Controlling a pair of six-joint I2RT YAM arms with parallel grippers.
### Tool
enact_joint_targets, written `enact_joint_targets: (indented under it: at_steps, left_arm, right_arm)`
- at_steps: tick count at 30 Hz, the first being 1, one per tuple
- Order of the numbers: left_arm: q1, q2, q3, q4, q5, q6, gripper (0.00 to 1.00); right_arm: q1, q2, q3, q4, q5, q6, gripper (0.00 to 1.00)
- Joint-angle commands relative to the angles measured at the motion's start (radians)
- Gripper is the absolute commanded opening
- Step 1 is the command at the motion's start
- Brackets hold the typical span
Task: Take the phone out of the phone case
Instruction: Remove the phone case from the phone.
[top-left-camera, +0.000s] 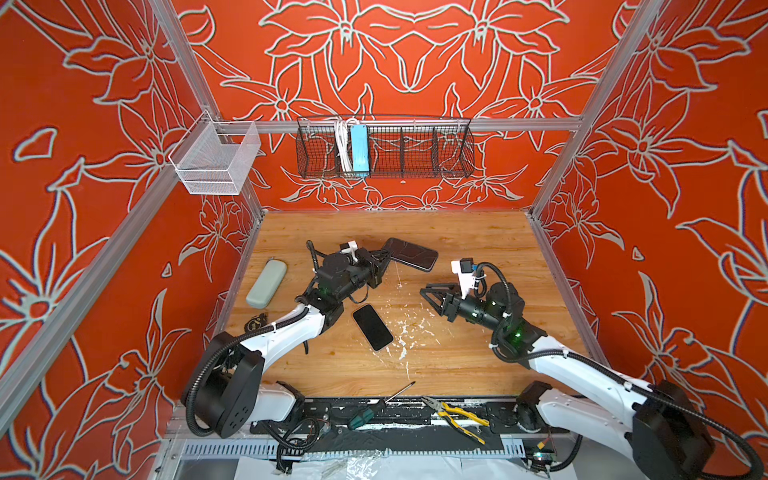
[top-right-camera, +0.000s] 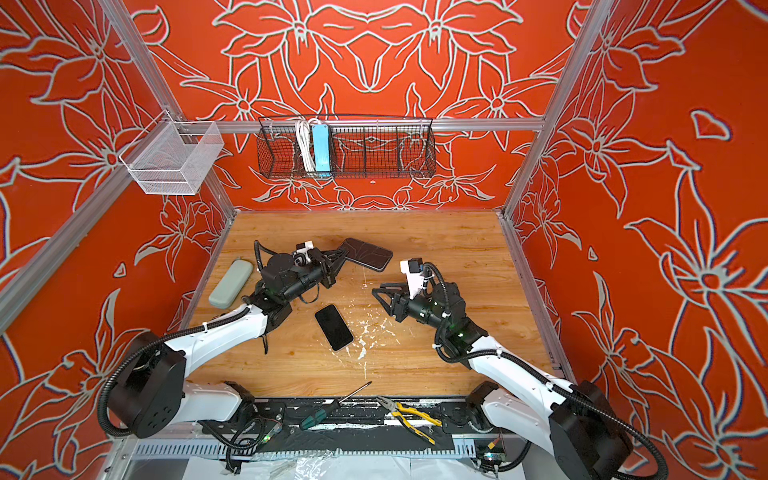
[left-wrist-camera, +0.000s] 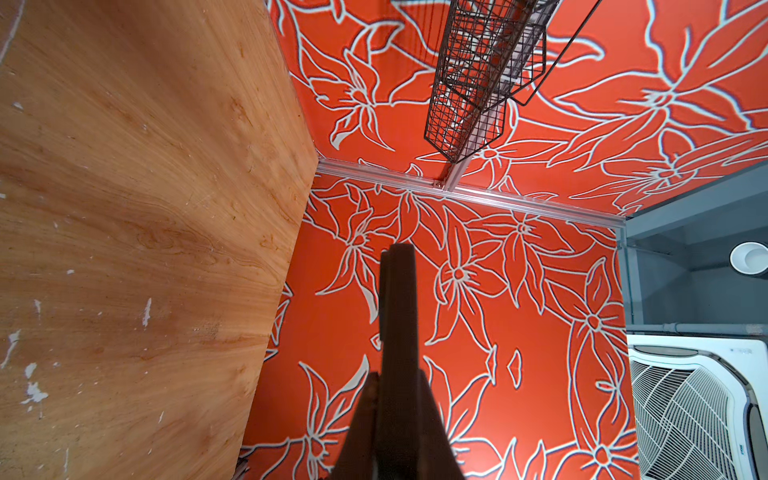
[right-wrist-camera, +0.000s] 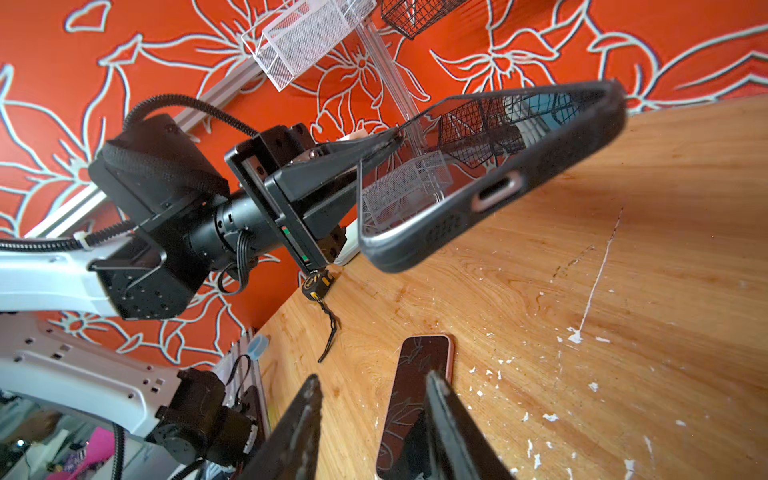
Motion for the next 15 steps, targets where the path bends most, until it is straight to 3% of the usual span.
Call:
enact_joint_targets:
  at_steps: [1, 15]
  left_arm:
    - [0.000, -0.001, 0.026, 0.101, 0.010, 0.015, 0.00]
    - [0.000, 0.027, 0.034, 0.148, 0.038, 0.018, 0.00]
  right_arm:
    - [-0.016, -0.007, -0.014, 0.078, -0.052, 0.108, 0.47]
    - [-0.030, 0.082, 0.023, 0.276, 0.008, 0.376, 0.45]
